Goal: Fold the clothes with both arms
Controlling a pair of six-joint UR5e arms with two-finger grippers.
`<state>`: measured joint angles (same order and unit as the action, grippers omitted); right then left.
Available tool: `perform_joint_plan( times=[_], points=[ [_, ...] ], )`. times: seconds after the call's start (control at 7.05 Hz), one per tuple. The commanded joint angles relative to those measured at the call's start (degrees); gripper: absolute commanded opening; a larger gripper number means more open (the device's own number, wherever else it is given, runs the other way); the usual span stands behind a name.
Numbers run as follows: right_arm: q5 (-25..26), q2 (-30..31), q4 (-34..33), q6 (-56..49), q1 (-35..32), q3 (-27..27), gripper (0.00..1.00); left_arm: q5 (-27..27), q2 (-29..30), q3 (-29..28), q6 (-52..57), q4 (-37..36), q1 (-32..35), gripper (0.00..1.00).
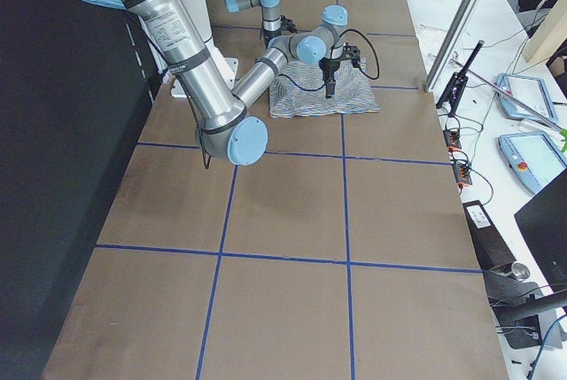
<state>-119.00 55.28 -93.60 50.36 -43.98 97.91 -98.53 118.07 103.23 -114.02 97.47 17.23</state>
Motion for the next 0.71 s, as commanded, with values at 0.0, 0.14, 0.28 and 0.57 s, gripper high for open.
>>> perform_joint_plan(
  times=[0.0,0.14,0.28,0.57],
  points=[
    [0.0,0.09,0.0,0.0,0.04,0.0,1.0,0.09,-0.03,0.57,0.2,0.0,0.0,0.0],
    [0.0,0.09,0.0,0.09,0.04,0.0,1.0,0.0,-0.29,1.35,1.16,0.0,0.08,0.0],
    [-0.09,0.18,0.0,1.91,0.21,0.34,1.0,-0.08,-0.73,2.75,3.69,0.0,0.43,0.0],
    [0.35,0.44,0.09,12.41,3.97,2.44,1.0,-0.17,-2.04,3.3,6.18,0.09,0.35,0.0]
  ],
)
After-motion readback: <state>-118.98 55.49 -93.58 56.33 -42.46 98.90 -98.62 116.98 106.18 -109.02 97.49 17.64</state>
